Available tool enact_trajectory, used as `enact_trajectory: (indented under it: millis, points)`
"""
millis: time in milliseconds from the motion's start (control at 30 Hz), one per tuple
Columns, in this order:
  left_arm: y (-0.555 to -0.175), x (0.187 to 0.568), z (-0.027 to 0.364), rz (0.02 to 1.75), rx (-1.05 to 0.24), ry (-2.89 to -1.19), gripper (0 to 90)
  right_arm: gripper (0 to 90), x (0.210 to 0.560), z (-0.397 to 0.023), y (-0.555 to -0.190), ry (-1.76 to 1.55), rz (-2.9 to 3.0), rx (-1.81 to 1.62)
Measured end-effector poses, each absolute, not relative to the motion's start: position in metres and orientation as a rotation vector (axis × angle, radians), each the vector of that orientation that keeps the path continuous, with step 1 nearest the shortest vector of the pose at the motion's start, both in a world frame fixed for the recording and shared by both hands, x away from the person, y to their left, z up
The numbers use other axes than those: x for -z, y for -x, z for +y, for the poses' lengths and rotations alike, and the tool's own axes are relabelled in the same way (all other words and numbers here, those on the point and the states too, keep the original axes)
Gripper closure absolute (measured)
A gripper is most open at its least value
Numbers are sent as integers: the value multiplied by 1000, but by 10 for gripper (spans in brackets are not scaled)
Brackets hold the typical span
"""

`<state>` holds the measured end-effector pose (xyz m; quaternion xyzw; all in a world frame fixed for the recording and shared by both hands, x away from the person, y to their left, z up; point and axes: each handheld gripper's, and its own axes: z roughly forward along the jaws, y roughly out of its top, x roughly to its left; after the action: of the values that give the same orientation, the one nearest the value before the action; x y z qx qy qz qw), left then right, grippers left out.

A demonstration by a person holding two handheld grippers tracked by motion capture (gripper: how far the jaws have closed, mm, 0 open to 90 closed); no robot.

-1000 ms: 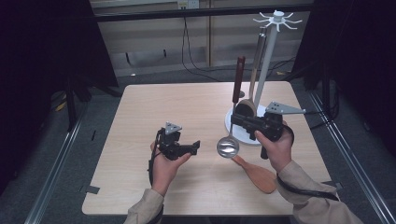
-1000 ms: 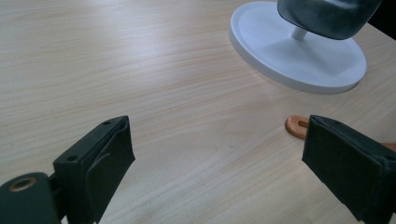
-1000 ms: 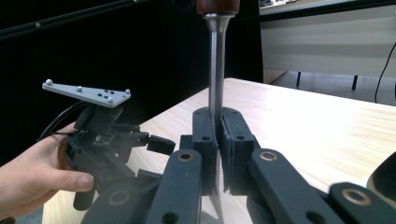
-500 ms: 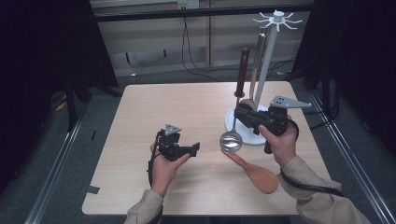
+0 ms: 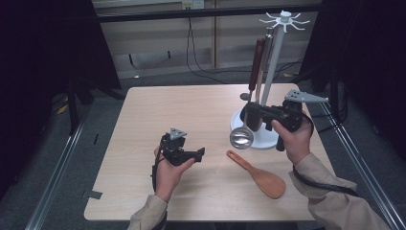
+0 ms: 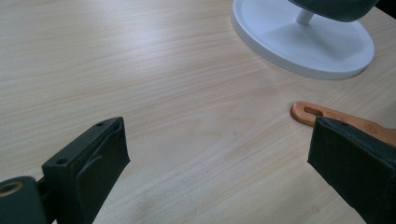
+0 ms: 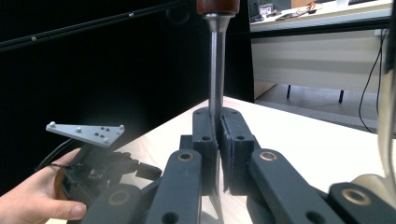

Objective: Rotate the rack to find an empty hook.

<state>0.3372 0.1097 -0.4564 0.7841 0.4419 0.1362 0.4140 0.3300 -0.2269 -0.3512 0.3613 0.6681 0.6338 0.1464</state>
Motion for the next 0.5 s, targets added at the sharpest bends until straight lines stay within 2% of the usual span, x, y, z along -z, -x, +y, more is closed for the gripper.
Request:
enact_trajectory:
  millis: [500]
  points:
    - [-338,454,112,1109,-349,-1969,50,859,342,-238,-337,-1062,1887,-1828]
